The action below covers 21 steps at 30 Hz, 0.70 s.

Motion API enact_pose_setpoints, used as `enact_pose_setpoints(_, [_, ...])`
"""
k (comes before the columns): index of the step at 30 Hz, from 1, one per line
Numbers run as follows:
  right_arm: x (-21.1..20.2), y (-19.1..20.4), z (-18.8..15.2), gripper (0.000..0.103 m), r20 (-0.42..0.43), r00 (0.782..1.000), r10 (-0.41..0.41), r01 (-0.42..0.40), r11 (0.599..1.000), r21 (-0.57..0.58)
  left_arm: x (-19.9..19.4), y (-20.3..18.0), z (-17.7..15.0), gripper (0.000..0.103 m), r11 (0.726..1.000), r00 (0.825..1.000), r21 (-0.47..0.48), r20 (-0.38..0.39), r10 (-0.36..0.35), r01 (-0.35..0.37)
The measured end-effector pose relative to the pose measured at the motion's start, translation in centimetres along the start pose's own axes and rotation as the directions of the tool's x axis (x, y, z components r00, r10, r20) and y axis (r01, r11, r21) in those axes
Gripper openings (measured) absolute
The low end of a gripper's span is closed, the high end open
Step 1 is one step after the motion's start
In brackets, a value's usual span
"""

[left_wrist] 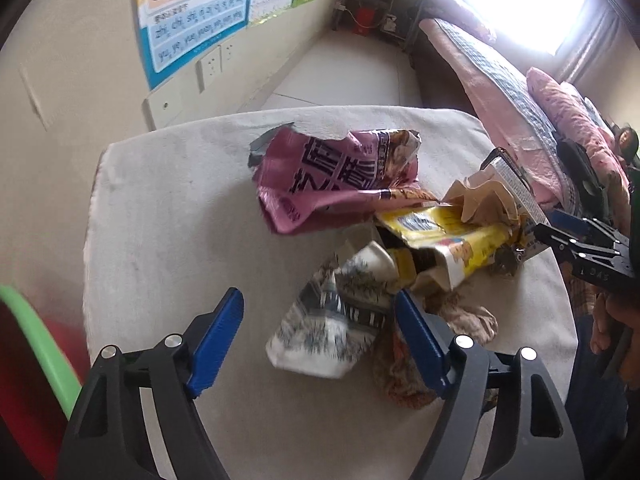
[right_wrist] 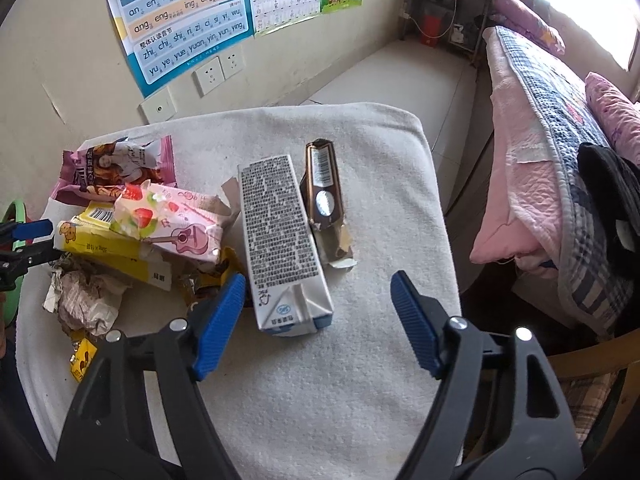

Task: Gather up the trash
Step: 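Grasp the white printed wrapper with the left tool while the right tool grasps the milk carton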

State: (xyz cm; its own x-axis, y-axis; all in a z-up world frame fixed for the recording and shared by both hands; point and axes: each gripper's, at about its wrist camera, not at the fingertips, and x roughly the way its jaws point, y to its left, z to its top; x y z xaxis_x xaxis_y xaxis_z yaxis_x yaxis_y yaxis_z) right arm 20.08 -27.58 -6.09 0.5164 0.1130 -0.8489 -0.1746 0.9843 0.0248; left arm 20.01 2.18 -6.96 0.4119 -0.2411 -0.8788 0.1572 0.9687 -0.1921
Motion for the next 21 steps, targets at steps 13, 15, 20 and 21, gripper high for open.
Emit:
enact_pose_setpoints(13, [1.4, 0.8, 0.1, 0.041, -0.06, 0.997, 0.052, -0.056, 0.996, -0.075, 1.8, -1.3, -1.4, 0.035, 0.998, 0.996, 0.055, -0.088, -0.009, 0.014])
enact_pose_setpoints(15, [1.2, 0.8, -0.2, 0.04, -0.058, 0.997, 0.055, -0.059, 0.996, -0.073, 1.5, -1.2, -1.9, 0.035, 0.998, 0.996, 0.059, -0.083, 0.011, -0.007])
enact_pose_setpoints(20, [-0.1, 0.5, -0.7, 0.039, -0.035, 0.998, 0.06, -0.062, 0.996, -0.063, -0.2, -0.4, -3.3, 0.035, 0.999, 0.998, 0.037, -0.052, 0.037, -0.035])
enact_pose_setpoints(21, [-0.6, 0.5, -0.9, 0.039, -0.027, 0.998, 0.064, -0.065, 0.996, -0.061, -0.5, -0.2, -3.4, 0.035, 0.999, 0.998, 0.03, -0.045, 0.04, -0.039])
